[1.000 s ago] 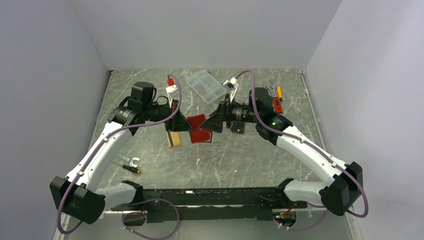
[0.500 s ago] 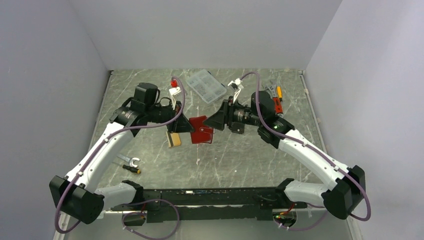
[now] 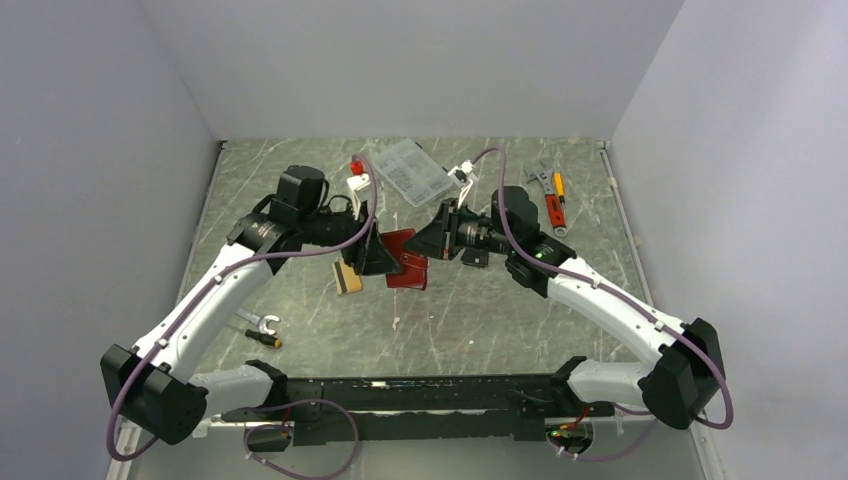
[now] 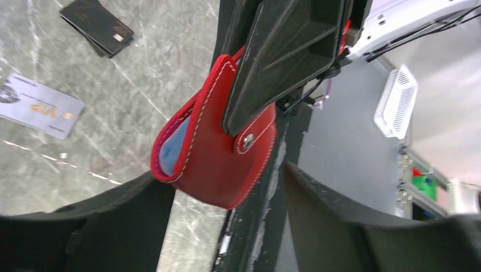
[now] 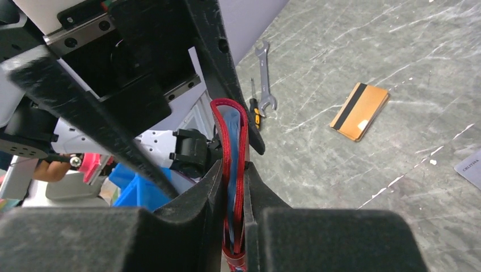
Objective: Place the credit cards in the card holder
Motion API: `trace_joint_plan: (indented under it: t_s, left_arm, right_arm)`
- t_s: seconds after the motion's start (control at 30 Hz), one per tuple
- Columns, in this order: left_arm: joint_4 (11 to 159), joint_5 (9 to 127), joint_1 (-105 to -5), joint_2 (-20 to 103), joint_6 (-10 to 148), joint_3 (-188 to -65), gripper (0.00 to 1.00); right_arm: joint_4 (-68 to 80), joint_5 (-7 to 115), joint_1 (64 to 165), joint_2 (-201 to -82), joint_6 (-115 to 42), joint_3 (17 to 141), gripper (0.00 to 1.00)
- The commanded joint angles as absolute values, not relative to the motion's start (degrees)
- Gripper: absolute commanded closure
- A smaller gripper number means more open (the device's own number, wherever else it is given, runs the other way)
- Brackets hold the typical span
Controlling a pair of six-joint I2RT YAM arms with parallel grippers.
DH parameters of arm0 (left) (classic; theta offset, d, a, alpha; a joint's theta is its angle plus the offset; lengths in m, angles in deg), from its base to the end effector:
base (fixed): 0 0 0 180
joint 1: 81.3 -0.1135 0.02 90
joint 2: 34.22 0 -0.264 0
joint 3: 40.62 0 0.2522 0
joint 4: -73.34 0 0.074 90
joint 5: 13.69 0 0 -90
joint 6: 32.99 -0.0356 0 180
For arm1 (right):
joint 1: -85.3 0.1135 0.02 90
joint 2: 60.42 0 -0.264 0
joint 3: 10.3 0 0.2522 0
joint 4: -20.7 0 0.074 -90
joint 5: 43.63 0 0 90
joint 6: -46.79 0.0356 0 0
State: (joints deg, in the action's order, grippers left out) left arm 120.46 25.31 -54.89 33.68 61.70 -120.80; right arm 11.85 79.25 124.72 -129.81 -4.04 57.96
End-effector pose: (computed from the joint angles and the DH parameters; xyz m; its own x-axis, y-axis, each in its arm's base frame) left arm 0.2082 -0.1343 0.3567 -0.5795 0.2304 -0.7817 0.8065 0.2998 -0.5096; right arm 0.2052 0.1937 0.3376 -0.7015 0.1100 -0.7041 -0.6491 0.3093 0.6950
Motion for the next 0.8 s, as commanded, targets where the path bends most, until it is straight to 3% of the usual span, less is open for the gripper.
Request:
trace_joint_plan:
  t_s: [0.0, 0.13, 0.43, 0.57, 0.77]
  left_arm:
    - [118.7, 21.31, -54.34, 33.22, 62.05, -122.55, 0.19]
    - [120.21, 15.75, -55.4, 32.07, 59.46, -121.29, 0.09]
    - [112.85, 9.3, -62.02, 29.97, 61.96, -112.37, 0.09]
    - [105.39, 4.59, -62.56, 29.96, 68.53, -110.41, 0.12]
    - [99.3, -1.23, -62.87, 29.77, 75.82, -111.06, 0.27]
  right_arm:
    - [17.08, 80.25, 124.9, -127.79, -5.76, 56.72, 0.93]
    - [17.73, 83.03, 124.72, -125.01, -8.45, 55.45, 0.94]
    - [32.05, 87.78, 124.37, -120.71, -3.54, 50.15, 0.95]
    - [38.73, 92.06, 124.41, -124.39, 0.17, 50.9, 0.96]
    - [40.76, 93.73, 125.0, -128.91, -0.05, 53.68, 0.94]
